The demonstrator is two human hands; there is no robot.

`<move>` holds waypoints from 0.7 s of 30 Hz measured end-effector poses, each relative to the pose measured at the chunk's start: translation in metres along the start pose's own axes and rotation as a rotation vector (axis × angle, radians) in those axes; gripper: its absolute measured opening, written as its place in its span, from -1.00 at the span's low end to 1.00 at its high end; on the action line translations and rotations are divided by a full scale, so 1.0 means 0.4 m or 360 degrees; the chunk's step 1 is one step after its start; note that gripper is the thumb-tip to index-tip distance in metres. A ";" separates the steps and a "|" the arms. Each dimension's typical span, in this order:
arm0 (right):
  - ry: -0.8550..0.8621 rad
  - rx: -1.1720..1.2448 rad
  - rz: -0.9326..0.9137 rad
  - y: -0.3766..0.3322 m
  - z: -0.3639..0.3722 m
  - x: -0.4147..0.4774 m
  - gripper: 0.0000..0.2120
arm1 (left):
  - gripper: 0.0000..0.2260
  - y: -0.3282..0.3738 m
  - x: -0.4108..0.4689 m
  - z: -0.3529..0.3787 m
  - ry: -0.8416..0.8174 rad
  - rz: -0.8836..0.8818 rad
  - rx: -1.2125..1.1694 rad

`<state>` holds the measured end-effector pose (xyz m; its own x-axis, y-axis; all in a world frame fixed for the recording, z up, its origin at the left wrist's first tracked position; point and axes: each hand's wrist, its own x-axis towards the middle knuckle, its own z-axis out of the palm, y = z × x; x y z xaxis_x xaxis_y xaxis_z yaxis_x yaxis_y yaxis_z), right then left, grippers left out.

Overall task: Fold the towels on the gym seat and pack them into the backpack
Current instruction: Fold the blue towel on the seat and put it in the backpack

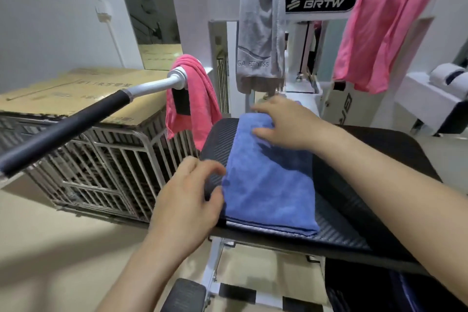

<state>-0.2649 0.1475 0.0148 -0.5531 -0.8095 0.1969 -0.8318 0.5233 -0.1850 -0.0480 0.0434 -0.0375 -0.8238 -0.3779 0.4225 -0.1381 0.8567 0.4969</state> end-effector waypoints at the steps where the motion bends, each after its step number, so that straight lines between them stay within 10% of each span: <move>1: -0.0114 0.0070 -0.0034 -0.020 -0.006 -0.055 -0.49 | -0.85 -0.007 -0.007 -0.002 -0.0079 0.0126 -0.0127; 6: -0.0473 0.0007 -0.0160 -0.111 -0.039 -0.327 -0.58 | -0.70 -0.047 -0.011 0.007 -0.0451 0.0494 -0.0093; 13: 0.0215 -0.0575 -0.0012 -0.094 0.077 -0.445 -0.84 | -0.78 -0.047 0.009 0.004 -0.0217 0.0690 0.0208; 21: 0.0599 0.0584 0.0918 -0.122 0.094 -0.468 -0.88 | -0.71 -0.051 -0.009 0.001 -0.0248 0.0862 0.0431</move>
<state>-0.1193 0.2635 -0.0492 -0.9267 -0.2574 0.2739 -0.3756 0.6595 -0.6511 -0.0424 0.0274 -0.0493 -0.8835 0.1731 0.4353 0.2040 0.9786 0.0249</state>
